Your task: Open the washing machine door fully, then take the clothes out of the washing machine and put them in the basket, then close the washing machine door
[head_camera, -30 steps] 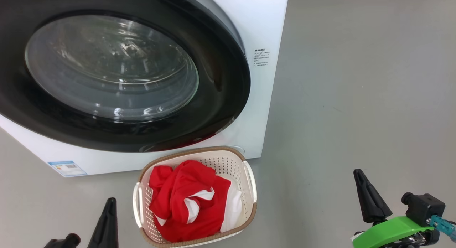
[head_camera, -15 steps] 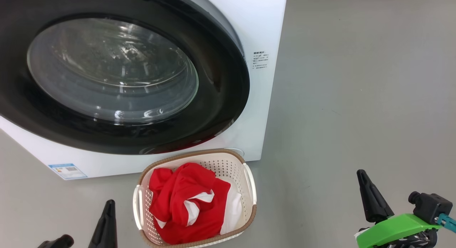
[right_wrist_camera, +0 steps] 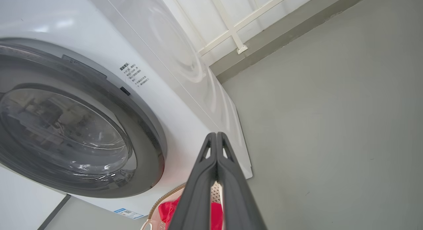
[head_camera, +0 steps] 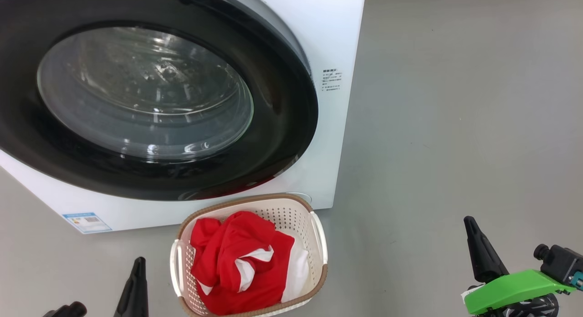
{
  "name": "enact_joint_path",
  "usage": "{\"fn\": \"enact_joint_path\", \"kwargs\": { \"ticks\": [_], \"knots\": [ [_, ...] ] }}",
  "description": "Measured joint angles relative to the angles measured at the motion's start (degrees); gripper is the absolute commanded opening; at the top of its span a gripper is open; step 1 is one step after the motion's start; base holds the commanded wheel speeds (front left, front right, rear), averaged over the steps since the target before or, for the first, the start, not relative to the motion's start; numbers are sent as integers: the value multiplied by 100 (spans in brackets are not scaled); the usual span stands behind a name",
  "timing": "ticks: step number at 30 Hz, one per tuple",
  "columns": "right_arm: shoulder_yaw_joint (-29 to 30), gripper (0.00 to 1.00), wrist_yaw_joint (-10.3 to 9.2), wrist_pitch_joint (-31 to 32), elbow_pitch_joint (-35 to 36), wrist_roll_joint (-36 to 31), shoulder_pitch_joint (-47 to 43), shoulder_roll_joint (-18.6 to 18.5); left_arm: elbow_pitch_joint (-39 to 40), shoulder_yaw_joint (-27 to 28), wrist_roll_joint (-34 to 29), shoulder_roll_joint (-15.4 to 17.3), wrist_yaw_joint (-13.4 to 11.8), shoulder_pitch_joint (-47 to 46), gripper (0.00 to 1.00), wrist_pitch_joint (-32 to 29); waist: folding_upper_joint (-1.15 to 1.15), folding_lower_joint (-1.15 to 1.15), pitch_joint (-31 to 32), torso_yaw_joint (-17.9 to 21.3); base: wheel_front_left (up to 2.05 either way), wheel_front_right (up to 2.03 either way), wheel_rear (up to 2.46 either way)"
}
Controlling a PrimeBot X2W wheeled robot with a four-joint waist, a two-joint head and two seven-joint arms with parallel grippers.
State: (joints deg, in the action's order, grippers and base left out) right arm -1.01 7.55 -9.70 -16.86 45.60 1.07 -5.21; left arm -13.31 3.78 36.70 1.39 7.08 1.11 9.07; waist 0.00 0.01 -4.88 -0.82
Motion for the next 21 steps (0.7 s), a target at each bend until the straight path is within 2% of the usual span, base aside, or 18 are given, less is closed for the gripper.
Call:
{"fn": "enact_joint_path", "kwargs": {
  "ticks": [21],
  "knots": [
    [130,0,0,360,24,1145,13,24,-40,-7,1325,32,0,-34,0,-346,0,0,112,19,0,0,0]
  ]
}}
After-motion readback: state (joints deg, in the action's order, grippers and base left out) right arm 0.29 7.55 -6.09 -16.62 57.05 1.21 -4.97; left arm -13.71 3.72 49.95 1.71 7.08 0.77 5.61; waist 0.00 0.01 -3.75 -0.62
